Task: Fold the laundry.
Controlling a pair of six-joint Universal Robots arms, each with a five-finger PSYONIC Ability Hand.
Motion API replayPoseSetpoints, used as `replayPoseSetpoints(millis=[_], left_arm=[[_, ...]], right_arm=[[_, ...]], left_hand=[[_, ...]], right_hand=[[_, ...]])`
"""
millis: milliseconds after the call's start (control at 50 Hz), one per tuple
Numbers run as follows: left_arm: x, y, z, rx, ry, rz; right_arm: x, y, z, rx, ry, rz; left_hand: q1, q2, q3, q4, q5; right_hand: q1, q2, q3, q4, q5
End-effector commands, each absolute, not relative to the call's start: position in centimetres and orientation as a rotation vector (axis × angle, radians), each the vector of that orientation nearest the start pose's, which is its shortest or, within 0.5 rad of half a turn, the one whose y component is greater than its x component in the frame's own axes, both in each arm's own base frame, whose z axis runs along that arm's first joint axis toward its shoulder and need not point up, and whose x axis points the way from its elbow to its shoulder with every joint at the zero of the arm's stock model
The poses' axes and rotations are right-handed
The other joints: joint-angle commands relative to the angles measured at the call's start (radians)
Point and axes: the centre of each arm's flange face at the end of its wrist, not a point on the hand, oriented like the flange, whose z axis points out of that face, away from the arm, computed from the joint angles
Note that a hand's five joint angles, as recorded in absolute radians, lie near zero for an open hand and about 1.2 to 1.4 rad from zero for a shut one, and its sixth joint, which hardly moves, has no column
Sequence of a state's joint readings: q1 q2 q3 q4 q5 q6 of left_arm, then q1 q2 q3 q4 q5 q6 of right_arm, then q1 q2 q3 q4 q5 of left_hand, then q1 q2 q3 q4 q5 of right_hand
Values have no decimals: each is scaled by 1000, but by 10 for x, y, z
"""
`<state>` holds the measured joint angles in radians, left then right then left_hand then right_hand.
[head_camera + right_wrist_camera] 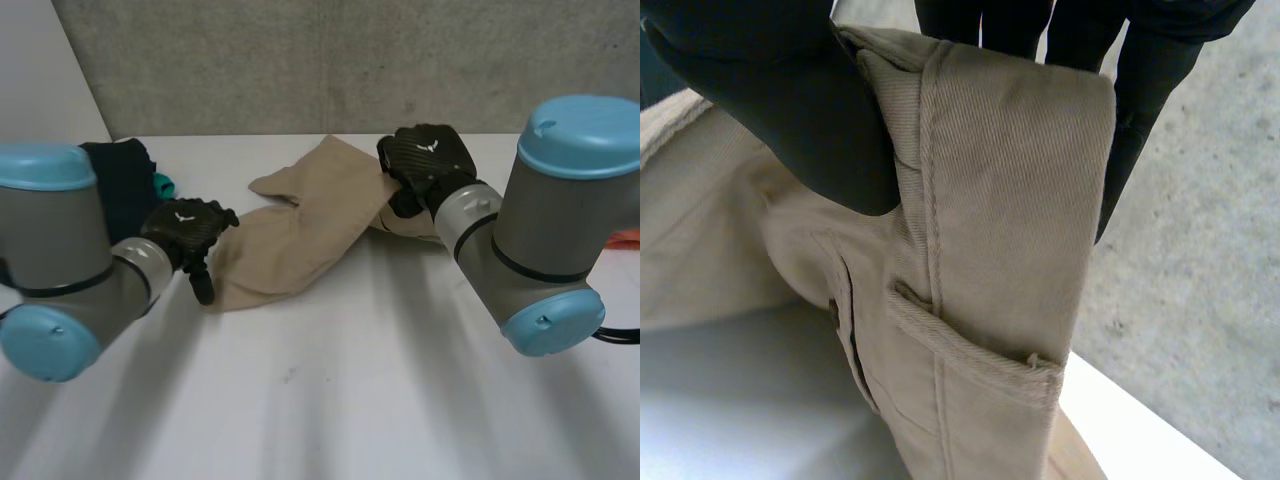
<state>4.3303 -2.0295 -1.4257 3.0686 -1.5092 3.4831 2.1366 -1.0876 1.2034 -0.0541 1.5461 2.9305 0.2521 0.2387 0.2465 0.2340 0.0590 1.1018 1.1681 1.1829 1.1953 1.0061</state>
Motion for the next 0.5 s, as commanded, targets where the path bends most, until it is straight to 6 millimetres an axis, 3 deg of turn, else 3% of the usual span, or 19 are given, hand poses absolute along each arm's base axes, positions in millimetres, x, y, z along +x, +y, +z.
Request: replayPoseSetpoints(millis=[20,160,360,440,460,500], left_arm=[[-274,-301,171,864,2530,-1758],[-291,-296,164,855,2603,-1732],[-306,-287,153,817,2689,-1670],[-304,-291,150,764,2677,-1663],[-299,-297,152,721,2652,-1671],[-292,-304,158,665,2620,-1697]], right_arm=[[345,-260,281,-763,1870,-1950],[352,-249,306,-726,1788,-1975],[355,-247,320,-643,1768,-2014],[351,-249,318,-639,1789,-2012],[349,-251,315,-641,1804,-2009],[345,-254,311,-639,1832,-2007]], left_hand=[[-42,-28,-36,-24,-23],[-78,-64,-72,-59,-59],[-78,-64,-72,-59,-59],[245,258,251,263,264],[577,591,583,596,596],[996,1009,1001,1014,1014]], right_hand=[[294,228,213,201,216],[294,228,213,201,216],[294,228,213,201,216],[294,228,213,201,216],[294,228,213,201,216],[294,228,213,201,216]])
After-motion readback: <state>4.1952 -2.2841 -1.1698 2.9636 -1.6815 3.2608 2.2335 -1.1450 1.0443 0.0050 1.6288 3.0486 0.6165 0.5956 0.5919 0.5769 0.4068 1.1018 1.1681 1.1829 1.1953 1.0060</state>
